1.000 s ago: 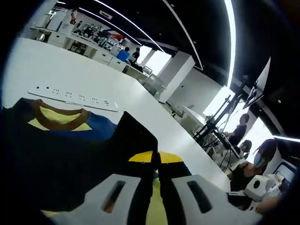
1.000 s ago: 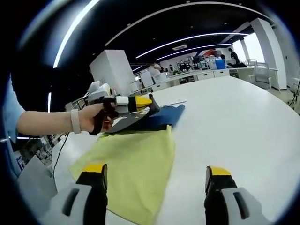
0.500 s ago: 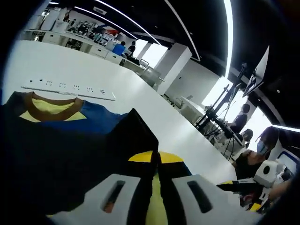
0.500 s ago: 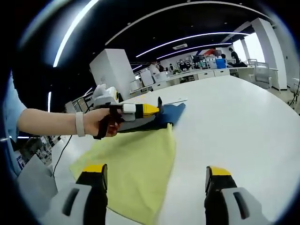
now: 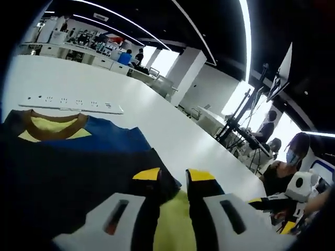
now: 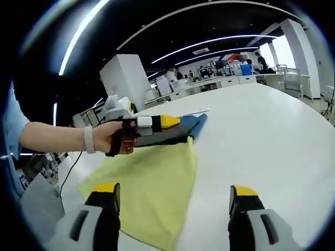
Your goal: Fold the garment on the visible template until the final outline fits inside the template.
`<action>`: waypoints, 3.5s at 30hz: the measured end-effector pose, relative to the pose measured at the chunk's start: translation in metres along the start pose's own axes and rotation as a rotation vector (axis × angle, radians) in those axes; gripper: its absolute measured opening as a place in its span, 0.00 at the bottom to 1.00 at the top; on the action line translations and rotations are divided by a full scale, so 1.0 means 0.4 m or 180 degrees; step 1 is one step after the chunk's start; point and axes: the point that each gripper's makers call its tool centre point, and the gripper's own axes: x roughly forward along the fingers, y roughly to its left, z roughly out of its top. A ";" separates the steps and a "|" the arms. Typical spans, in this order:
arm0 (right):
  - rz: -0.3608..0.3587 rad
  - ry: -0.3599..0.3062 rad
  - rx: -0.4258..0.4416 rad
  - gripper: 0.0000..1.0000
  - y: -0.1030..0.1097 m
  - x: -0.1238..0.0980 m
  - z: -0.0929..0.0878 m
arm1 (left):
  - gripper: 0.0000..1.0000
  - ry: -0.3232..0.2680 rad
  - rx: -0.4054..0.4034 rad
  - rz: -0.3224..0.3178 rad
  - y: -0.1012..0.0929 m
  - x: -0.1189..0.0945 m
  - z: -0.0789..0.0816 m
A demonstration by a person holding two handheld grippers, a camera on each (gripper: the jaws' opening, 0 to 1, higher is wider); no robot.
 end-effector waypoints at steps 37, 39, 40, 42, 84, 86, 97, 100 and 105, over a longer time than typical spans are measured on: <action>0.0155 0.0165 -0.0389 1.00 0.055 0.021 0.061 | 0.99 -0.0107 0.0858 0.0322 0.090 -0.329 0.075; 0.0162 0.0181 -0.0439 1.00 0.059 0.022 0.066 | 0.99 -0.0099 0.0894 0.0381 0.099 -0.356 0.078; 0.0176 0.0185 -0.0467 1.00 0.063 0.022 0.070 | 0.99 -0.0088 0.0929 0.0410 0.104 -0.367 0.077; 0.0191 0.0188 -0.0496 1.00 0.066 0.024 0.079 | 0.99 -0.0055 0.0940 0.0440 0.110 -0.394 0.072; 0.0229 0.0240 -0.0668 1.00 0.073 -0.041 0.103 | 0.87 0.0209 0.0797 0.0920 0.078 -0.837 -0.136; 0.0231 0.0226 -0.0673 1.00 0.074 -0.048 0.104 | 0.86 0.0210 0.0792 0.0929 0.076 -0.842 -0.140; 0.0228 0.0369 -0.0733 0.91 0.073 -0.091 0.050 | 0.80 0.0362 0.0745 0.0851 0.067 -0.864 -0.188; 0.0220 0.0426 -0.0697 0.89 0.071 -0.100 0.029 | 0.75 0.0452 0.0730 0.0831 0.065 -0.874 -0.212; 0.0268 0.0519 -0.0537 0.75 0.070 -0.105 -0.004 | 0.55 0.0531 0.0587 0.0671 0.049 -0.886 -0.243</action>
